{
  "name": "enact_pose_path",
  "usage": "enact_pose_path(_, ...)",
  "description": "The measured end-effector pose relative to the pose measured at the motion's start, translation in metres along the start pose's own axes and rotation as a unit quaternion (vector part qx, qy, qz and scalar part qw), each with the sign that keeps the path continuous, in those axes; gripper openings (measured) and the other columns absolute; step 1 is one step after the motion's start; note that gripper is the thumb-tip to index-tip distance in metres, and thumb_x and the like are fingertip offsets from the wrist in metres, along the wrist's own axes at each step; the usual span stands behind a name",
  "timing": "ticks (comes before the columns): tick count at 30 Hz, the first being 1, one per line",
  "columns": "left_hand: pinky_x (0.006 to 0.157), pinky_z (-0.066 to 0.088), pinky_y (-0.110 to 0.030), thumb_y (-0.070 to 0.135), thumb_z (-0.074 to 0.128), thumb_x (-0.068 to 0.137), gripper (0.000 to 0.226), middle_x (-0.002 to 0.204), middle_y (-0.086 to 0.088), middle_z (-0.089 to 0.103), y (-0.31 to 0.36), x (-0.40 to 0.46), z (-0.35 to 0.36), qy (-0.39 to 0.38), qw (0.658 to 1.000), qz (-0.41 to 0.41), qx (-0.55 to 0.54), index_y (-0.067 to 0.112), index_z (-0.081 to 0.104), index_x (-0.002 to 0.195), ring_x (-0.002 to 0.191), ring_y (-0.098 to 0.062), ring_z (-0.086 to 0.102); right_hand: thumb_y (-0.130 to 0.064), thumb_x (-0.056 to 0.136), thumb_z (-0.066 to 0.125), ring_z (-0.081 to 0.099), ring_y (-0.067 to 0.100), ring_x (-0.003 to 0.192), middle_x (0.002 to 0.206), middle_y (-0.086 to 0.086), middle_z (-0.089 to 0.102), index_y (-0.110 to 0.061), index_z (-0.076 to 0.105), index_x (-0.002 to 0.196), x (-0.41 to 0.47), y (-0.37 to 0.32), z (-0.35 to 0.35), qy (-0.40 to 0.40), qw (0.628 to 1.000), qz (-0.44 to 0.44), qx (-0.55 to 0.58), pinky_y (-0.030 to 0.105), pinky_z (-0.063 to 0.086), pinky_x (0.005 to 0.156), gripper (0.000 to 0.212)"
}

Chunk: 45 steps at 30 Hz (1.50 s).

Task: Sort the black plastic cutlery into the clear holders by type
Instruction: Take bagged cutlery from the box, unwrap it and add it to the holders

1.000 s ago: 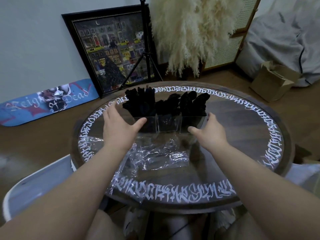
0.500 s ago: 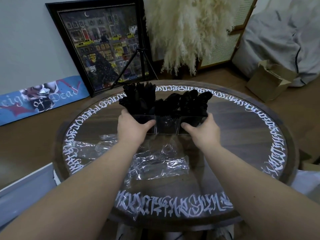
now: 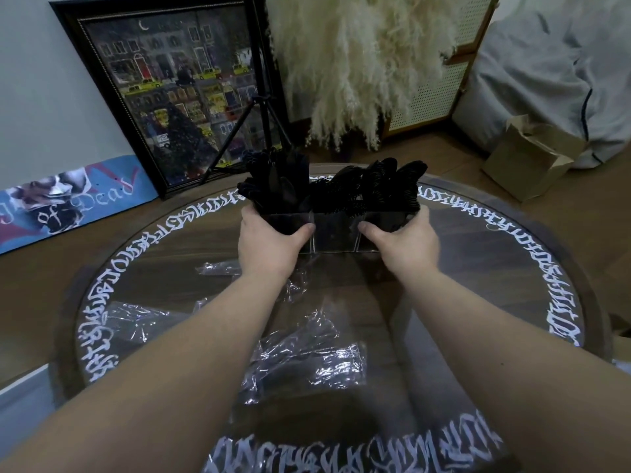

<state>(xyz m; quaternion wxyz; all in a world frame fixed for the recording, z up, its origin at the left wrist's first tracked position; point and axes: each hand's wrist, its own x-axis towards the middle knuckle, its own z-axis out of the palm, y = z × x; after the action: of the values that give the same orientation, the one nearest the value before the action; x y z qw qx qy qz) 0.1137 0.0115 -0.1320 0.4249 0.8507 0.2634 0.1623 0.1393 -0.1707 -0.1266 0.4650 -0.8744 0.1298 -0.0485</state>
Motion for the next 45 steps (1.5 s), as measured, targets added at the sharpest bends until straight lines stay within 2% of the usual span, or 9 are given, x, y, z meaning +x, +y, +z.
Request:
enact_pose_path(9,0.099,0.042,-0.042,0.054,0.070,0.076,0.084,0.135,-0.011,0.049,-0.017,-0.005,-0.019,-0.003,0.993,0.002,0.120,0.005,0.038,0.138,0.124,-0.030,0.047,-0.039,0.077,0.073,0.052,0.030,0.117,0.127,0.012,0.054,-0.008,0.046,0.129,-0.011,0.023,-0.004,0.004,0.997,0.028,-0.077,0.034,0.041,0.092,0.067)
enact_pose_path(12,0.104,0.035,-0.046,0.066,0.059,0.079,0.080,0.135,-0.012,0.049,-0.033,-0.018,-0.034,-0.039,0.965,0.073,0.249,0.009,0.044,0.133,0.129,-0.030,0.041,-0.019,0.084,0.063,0.056,0.028,0.104,0.108,0.009,0.061,-0.011,0.061,0.111,-0.045,0.029,0.006,-0.018,0.986,-0.129,-0.100,0.031,0.040,0.088,0.028)
enact_pose_path(15,0.112,0.016,-0.058,0.074,0.050,0.078,0.081,0.147,-0.003,0.039,-0.046,-0.027,-0.042,-0.156,0.912,0.111,0.363,0.025,0.038,0.141,0.142,-0.024,0.023,-0.010,0.085,0.057,0.046,0.027,0.116,0.127,0.005,0.055,-0.013,0.055,0.128,-0.065,0.022,0.027,-0.115,0.933,-0.308,-0.147,0.033,0.036,0.099,0.043)
enact_pose_path(19,0.110,0.016,-0.063,0.048,0.054,0.091,0.036,0.127,0.004,0.056,-0.053,-0.032,-0.053,-0.205,0.885,0.141,0.393,0.034,0.054,0.125,0.126,-0.022,0.043,-0.013,0.088,0.048,0.023,0.023,0.135,0.152,-0.006,0.031,-0.023,0.031,0.147,-0.065,0.011,0.045,-0.225,0.888,-0.319,-0.243,0.038,0.029,0.111,0.062)
enact_pose_path(23,0.112,0.021,-0.053,0.029,0.052,0.094,0.021,0.113,0.007,0.061,-0.060,-0.031,-0.069,-0.186,0.891,0.204,0.362,0.034,0.063,0.111,0.115,-0.018,0.051,-0.026,0.093,0.052,0.032,0.024,0.123,0.129,-0.002,0.048,-0.025,0.054,0.131,-0.063,0.013,0.046,-0.206,0.862,-0.352,-0.301,0.037,0.040,0.098,0.039)
enact_pose_path(28,0.117,0.016,-0.047,0.042,0.069,0.082,0.061,0.137,0.006,0.049,-0.066,-0.033,-0.088,-0.181,0.900,0.252,0.305,0.032,0.046,0.137,0.137,-0.016,0.032,-0.023,0.090,0.059,0.043,0.026,0.108,0.109,0.001,0.056,-0.012,0.071,0.094,-0.073,0.009,0.041,-0.145,0.880,-0.361,-0.272,0.039,0.047,0.086,0.017)
enact_pose_path(35,0.118,0.017,-0.051,0.079,0.060,0.063,0.107,0.158,0.004,0.019,-0.086,-0.032,-0.142,-0.163,0.899,0.191,0.358,0.030,0.021,0.150,0.147,-0.017,0.008,-0.019,0.083,0.056,0.031,0.023,0.133,0.145,0.000,0.036,-0.018,0.035,0.144,-0.088,-0.014,0.030,-0.235,0.882,-0.292,-0.286,0.036,0.034,0.107,0.065)
enact_pose_path(39,0.114,0.015,-0.059,0.082,0.062,0.057,0.116,0.160,0.003,0.010,-0.113,-0.035,-0.165,-0.217,0.884,0.081,0.407,0.033,0.016,0.151,0.148,-0.022,0.001,-0.032,0.088,0.051,0.040,0.022,0.132,0.149,0.003,0.038,-0.018,0.032,0.147,-0.098,-0.032,0.044,-0.236,0.907,-0.282,-0.204,0.033,0.034,0.105,0.063)
enact_pose_path(45,0.111,0.026,-0.057,0.079,0.065,0.060,0.106,0.153,0.003,0.027,-0.128,-0.041,-0.158,-0.239,0.877,0.070,0.410,0.030,0.028,0.147,0.140,-0.023,0.025,-0.036,0.085,0.062,0.050,0.030,0.116,0.123,0.009,0.053,-0.012,0.051,0.129,-0.096,-0.023,0.076,-0.264,0.849,-0.282,-0.361,0.036,0.043,0.096,0.051)
